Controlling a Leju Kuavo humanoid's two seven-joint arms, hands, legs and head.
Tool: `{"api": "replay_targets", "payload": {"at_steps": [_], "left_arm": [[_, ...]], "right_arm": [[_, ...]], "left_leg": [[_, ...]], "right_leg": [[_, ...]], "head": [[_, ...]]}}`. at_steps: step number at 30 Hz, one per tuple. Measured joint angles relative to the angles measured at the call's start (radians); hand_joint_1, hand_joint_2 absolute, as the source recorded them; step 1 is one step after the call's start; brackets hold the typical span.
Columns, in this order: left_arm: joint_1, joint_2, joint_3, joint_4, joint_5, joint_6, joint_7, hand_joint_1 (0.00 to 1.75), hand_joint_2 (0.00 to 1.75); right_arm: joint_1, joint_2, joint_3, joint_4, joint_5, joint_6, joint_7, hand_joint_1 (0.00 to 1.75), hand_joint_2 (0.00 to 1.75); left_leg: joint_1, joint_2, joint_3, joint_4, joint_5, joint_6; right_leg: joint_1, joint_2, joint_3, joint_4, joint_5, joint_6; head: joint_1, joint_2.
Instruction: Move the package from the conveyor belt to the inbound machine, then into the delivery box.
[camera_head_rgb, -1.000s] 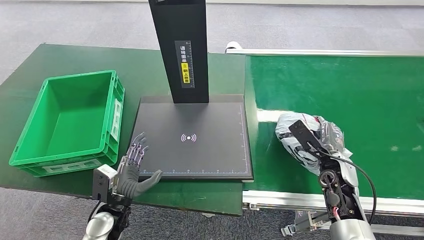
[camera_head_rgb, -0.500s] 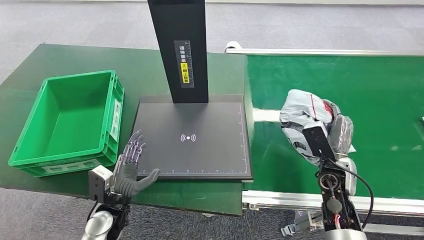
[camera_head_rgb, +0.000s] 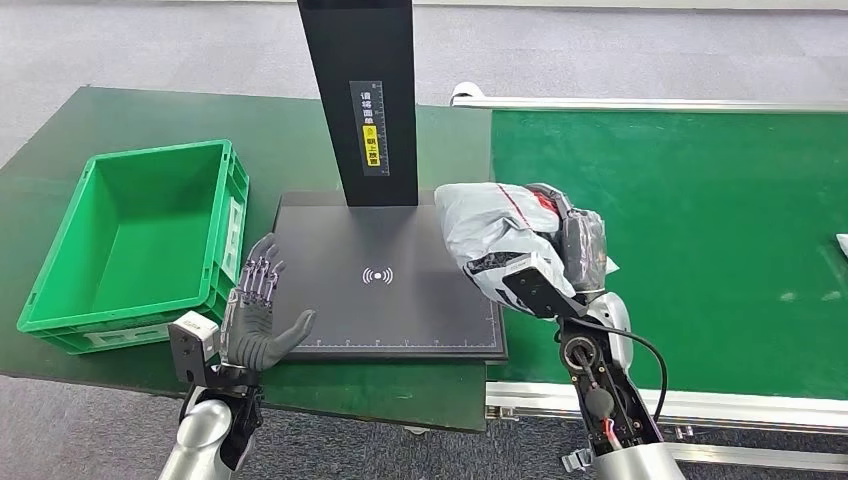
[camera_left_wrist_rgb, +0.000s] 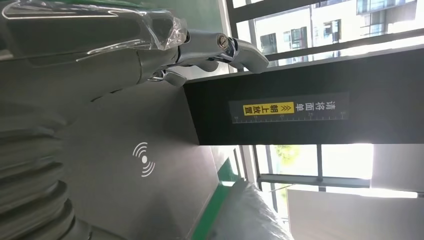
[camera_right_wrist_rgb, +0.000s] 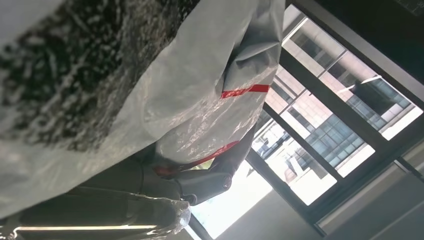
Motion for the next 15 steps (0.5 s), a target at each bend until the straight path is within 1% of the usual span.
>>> {"api": "replay_targets", "payload": {"at_steps": [4,8,10,12,15], "left_arm": [[-0.005,0.0,-0.003,0.004,0.002,0.003,0.0,0.0,1.75],[-0.013,0.0,-0.015,0.008,0.022,0.006,0.0,0.0,1.75],[-0.018,-0.001,-0.021,0.01,0.038,0.002,0.001,0.0,1.75],[-0.023,-0.002,-0.029,0.011,0.047,-0.002,0.002,0.0,1.75],[-0.031,-0.004,-0.041,0.011,0.054,-0.005,0.008,0.0,1.75]], "right_arm": [[-0.023,0.015,0.021,0.034,-0.038,-0.01,-0.025,1.75,1.75],[-0.08,0.053,0.048,0.114,-0.068,-0.035,-0.049,1.75,1.75],[-0.113,0.074,0.073,0.175,-0.063,-0.023,-0.043,1.75,1.75],[-0.143,0.097,0.102,0.247,-0.055,0.015,-0.014,1.75,1.75],[-0.171,0.128,0.148,0.363,-0.016,0.1,0.083,1.75,1.75]], "left_leg": [[0.0,0.0,-0.001,0.0,0.0,0.0],[0.0,0.001,0.0,0.0,0.0,0.0],[0.001,0.001,0.0,0.0,0.0,0.0],[0.001,0.001,0.0,0.0,0.0,0.0],[0.001,0.0,0.0,0.0,0.0,0.0]], "right_leg": [[0.0,0.0,-0.001,0.0,0.0,0.0],[0.0,0.001,-0.001,0.0,0.0,0.0],[0.001,0.001,-0.001,0.0,0.0,0.0],[0.001,0.001,-0.001,0.0,0.0,0.0],[0.001,0.0,-0.001,0.0,0.0,0.0]], "head": [[0.0,0.0],[0.0,0.0],[0.0,0.0],[0.0,0.0],[0.0,0.0]]}}
